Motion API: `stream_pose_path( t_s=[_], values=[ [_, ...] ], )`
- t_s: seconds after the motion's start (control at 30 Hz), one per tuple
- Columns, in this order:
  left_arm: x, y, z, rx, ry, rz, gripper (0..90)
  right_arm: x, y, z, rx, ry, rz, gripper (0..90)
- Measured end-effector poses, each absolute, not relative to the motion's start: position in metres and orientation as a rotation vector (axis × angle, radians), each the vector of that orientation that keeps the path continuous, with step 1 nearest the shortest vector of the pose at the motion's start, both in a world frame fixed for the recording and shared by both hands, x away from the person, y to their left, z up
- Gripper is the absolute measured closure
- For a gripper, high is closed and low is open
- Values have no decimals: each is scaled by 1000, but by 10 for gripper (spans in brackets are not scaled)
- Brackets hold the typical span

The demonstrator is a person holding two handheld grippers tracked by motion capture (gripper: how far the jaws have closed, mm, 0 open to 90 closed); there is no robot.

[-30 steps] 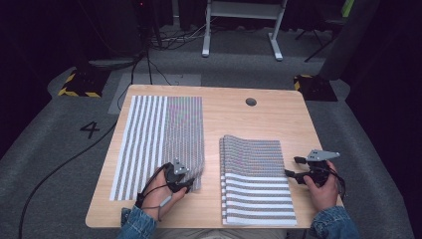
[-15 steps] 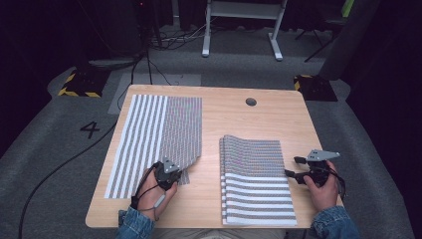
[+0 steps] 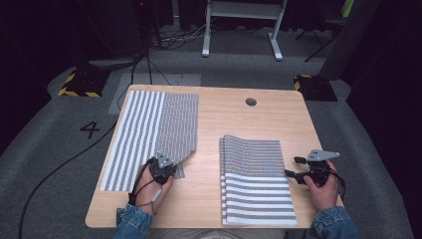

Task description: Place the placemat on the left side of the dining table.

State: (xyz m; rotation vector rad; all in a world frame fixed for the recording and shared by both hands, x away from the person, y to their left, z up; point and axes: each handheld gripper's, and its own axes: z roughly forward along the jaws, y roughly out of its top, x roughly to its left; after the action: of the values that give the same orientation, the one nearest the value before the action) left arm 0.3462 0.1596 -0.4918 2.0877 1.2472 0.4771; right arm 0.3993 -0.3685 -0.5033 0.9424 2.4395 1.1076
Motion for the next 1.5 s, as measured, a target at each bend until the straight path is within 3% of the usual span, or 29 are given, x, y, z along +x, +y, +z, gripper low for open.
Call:
stream_pose_path(
  t_s=[0.47,0.6,0.7,0.87,1.0,1.5],
  values=[
    [349,152,-492,2109,1283,561,857,399,-369,-503,942,2440,1107,250],
    [351,156,-492,2084,1292,525,838,399,-368,-503,940,2440,1108,249],
    [351,159,-491,2084,1292,521,784,399,-368,-503,941,2440,1107,249],
    [347,151,-489,2034,1222,455,449,399,-368,-503,941,2440,1107,248],
    [343,149,-485,2010,1185,477,335,399,-368,-503,941,2440,1108,248],
    [350,144,-502,2076,1206,461,320,399,-368,-503,942,2440,1107,248]
  ],
)
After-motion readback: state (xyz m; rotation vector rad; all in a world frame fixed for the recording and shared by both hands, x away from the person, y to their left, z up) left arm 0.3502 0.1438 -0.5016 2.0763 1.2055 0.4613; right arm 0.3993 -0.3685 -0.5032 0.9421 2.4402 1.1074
